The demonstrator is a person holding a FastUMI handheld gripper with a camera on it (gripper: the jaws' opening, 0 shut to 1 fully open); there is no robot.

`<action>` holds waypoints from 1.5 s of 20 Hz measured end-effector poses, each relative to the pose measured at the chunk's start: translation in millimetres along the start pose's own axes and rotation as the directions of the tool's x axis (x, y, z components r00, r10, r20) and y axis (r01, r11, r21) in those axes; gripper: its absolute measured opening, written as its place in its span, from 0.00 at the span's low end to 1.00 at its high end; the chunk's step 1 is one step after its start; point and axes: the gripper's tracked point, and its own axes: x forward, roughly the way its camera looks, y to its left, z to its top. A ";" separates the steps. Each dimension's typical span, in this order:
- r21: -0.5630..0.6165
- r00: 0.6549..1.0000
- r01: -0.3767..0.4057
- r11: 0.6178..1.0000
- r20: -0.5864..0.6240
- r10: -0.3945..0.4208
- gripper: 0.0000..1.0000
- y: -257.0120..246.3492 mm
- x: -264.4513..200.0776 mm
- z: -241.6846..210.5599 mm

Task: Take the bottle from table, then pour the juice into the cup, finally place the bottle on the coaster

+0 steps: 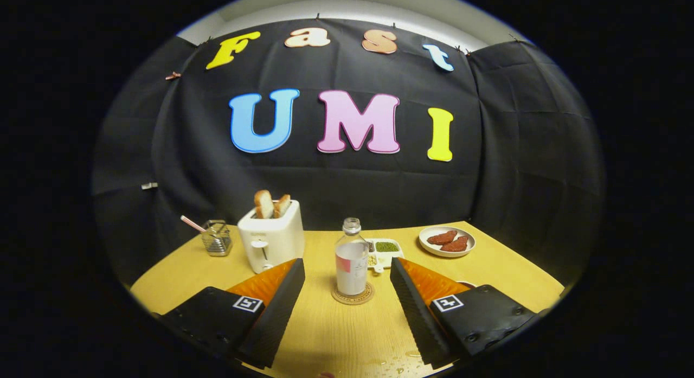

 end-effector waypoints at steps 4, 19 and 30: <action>-0.029 0.994 -0.076 0.997 0.074 0.078 0.98 20.0 -67.3 51.9; -0.111 0.980 -0.190 0.976 0.034 0.194 0.97 30.4 -232.0 50.6; -0.085 0.977 -0.201 0.976 0.062 0.206 0.97 41.1 -229.1 68.1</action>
